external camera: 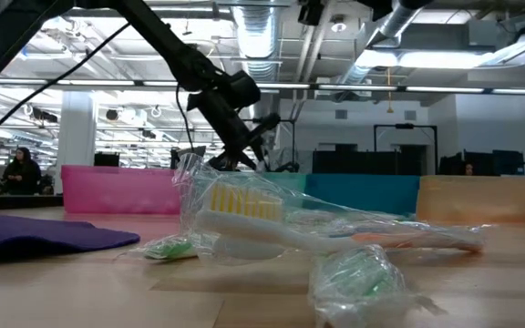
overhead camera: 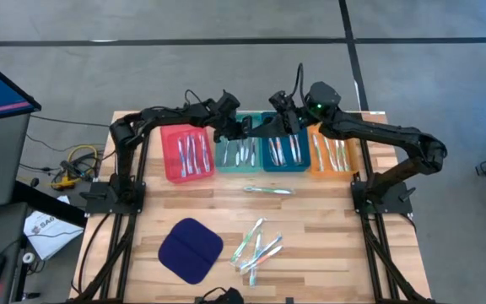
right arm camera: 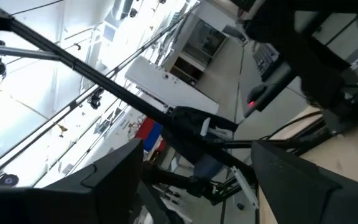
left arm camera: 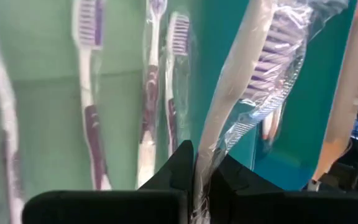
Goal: Pick & Place Toothbrushes
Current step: Put the purple toothbrush into the green bin, then put the green toothbrush into the orange bin
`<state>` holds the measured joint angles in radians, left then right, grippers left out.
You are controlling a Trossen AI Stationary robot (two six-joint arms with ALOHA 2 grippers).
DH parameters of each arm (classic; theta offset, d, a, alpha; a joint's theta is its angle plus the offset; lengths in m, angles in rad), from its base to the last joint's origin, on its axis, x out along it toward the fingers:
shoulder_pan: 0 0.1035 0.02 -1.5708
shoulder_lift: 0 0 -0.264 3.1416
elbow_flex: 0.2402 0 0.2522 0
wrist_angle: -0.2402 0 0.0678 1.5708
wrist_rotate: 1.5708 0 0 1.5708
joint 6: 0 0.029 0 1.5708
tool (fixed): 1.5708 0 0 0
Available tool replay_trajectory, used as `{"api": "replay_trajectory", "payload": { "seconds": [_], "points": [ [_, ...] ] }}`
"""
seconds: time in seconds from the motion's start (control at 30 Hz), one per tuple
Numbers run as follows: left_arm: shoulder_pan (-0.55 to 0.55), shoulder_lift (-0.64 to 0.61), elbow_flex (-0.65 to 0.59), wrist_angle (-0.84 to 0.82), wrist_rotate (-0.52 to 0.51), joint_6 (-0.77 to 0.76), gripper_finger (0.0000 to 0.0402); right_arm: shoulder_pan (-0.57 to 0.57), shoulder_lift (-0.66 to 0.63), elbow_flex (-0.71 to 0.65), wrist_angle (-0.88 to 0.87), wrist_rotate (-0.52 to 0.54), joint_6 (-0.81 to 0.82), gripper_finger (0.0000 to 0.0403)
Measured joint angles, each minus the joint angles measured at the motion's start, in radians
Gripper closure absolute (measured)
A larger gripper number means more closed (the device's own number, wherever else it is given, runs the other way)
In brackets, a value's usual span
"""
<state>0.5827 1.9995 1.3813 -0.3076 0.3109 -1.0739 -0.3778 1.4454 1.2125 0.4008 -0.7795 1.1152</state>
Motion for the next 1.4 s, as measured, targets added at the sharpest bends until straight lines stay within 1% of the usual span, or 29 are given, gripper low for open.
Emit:
{"api": "replay_trajectory", "payload": {
  "seconds": [0.07,0.17,0.27,0.53,1.0,1.1,1.17,1.4],
  "points": [
    [0.000,0.007,0.001,0.000,-0.010,-0.017,0.0391,0.013,-0.001,0.000,0.004,0.017,0.000,0.0111],
    [0.012,0.018,0.002,-0.017,0.002,-0.028,0.0391,0.026,-0.001,0.000,0.000,0.042,0.000,0.0111],
    [0.029,0.025,-0.001,-0.076,0.002,-0.029,0.0391,0.032,-0.001,0.000,0.001,0.049,0.000,0.0111],
    [0.054,0.026,-0.014,-0.076,0.027,-0.025,0.0391,0.058,-0.001,0.000,-0.002,0.071,-0.026,0.0111],
    [0.053,0.026,-0.015,-0.068,0.010,0.027,0.0371,0.063,-0.001,0.000,-0.003,0.074,-0.026,0.0111],
    [0.053,0.026,-0.015,-0.066,0.011,0.050,0.0354,0.064,-0.001,0.000,-0.003,0.074,-0.026,0.0111],
    [0.053,0.026,-0.015,-0.061,0.021,0.052,0.0334,0.064,-0.001,0.000,-0.003,0.074,-0.026,0.0111],
    [0.046,0.020,-0.016,-0.015,0.061,0.055,0.0235,0.064,-0.001,0.000,-0.002,0.074,-0.026,0.0111]
  ]
}}
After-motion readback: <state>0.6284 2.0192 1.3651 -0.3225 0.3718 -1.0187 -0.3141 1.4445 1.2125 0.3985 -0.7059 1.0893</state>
